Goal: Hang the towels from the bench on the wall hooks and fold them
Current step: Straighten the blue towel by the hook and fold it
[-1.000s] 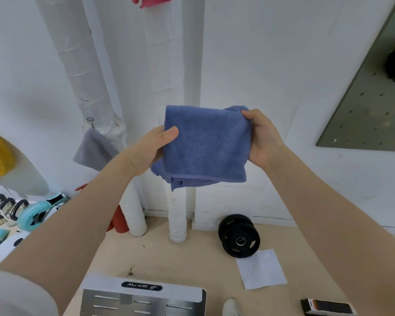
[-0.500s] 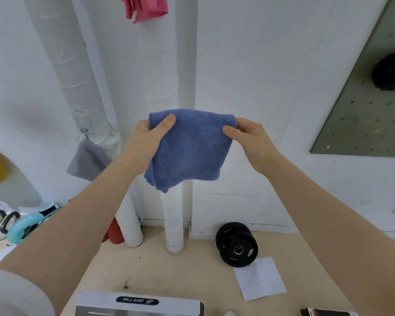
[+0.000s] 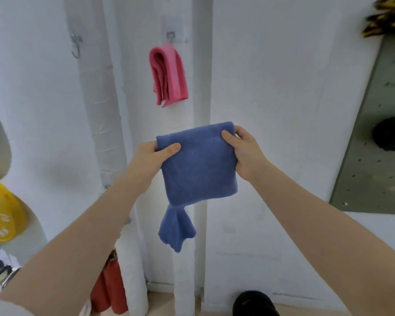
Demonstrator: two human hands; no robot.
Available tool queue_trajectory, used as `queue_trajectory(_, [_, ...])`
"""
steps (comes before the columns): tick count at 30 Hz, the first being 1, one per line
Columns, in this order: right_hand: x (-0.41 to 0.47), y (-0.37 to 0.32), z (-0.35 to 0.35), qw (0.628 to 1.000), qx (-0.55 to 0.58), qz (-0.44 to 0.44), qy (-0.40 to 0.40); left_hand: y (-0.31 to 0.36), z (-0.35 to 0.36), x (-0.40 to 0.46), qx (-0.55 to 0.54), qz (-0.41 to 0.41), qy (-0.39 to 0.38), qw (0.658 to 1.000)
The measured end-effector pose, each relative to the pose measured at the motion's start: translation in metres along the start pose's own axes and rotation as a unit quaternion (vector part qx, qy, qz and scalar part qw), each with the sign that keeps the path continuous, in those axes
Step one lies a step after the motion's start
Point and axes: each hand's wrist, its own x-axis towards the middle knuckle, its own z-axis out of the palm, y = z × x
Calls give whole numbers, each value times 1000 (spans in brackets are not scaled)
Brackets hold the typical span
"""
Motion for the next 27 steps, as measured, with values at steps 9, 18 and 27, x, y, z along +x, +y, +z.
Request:
queue_trajectory(9, [0, -32, 64, 978, -127, -120, -110, 28, -46, 6, 402, 79, 163, 898])
queue_trajectory(18, [-6, -20, 116, 941, -170, -119, -267, 56, -63, -2, 101, 74, -20, 992])
queue_trajectory(27, [43, -7, 167, 944, -87, -121, -294, 24, -91, 30, -54, 89, -60, 993])
